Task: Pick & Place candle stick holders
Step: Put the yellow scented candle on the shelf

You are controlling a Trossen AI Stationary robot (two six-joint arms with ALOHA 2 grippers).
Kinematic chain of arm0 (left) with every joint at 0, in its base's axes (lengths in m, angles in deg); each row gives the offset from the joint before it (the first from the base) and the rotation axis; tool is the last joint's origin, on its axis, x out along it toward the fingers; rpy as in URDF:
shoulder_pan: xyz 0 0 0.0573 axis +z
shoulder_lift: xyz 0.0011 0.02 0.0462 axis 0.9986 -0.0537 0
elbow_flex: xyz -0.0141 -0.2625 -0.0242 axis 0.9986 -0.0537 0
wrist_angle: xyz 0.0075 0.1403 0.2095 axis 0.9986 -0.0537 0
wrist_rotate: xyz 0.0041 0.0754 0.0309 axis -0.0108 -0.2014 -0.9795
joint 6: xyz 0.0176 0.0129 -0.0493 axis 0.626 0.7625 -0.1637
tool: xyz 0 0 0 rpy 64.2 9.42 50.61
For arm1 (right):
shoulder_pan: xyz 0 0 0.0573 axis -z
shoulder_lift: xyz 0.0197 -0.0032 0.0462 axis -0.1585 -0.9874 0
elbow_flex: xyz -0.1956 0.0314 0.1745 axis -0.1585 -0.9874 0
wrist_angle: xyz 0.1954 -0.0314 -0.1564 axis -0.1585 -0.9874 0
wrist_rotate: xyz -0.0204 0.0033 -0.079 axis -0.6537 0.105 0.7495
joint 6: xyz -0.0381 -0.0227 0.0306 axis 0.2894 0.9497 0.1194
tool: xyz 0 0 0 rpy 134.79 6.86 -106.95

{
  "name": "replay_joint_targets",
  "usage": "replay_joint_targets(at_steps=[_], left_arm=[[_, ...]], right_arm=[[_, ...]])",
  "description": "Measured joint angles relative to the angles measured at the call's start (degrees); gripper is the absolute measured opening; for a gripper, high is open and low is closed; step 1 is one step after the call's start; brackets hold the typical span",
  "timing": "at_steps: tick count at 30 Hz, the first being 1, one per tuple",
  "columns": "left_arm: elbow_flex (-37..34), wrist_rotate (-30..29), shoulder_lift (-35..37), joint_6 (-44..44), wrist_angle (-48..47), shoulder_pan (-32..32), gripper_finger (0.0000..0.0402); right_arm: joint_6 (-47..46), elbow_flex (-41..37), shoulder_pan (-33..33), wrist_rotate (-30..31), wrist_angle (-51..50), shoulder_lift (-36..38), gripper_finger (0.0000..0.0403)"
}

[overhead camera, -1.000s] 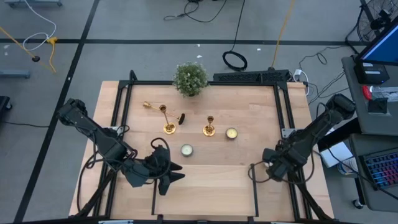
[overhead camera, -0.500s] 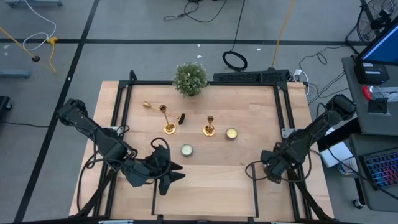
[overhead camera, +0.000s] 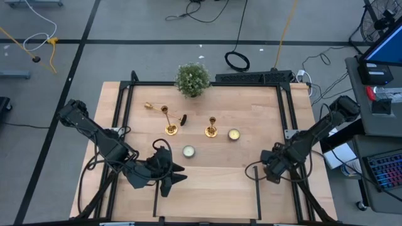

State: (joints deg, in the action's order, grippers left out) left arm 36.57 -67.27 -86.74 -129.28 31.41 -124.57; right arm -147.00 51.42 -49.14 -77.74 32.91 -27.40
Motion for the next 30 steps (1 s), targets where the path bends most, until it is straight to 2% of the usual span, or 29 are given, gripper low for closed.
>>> replay_joint_targets(at_steps=[5,12,23,30], left_arm=[[0.0,0.0,0.0,-0.3,0.0,0.0,0.0186],[0.0,0.0,0.0,-0.4,0.0,0.0,0.0186],[0.0,-0.3,0.0,-0.5,0.1,0.0,0.0186],[0.0,-0.7,0.0,-0.7,0.2,0.0,0.0186]], right_arm=[[1.3,-0.5,1.6,1.5,0.8,0.0,0.0357],[1.3,-4.6,2.7,-2.1,5.3,-0.1,0.0357],[0.1,-4.6,2.7,-0.3,7.7,-0.1,0.0356],[0.2,-4.6,2.7,-1.8,8.3,-2.2,0.0321]])
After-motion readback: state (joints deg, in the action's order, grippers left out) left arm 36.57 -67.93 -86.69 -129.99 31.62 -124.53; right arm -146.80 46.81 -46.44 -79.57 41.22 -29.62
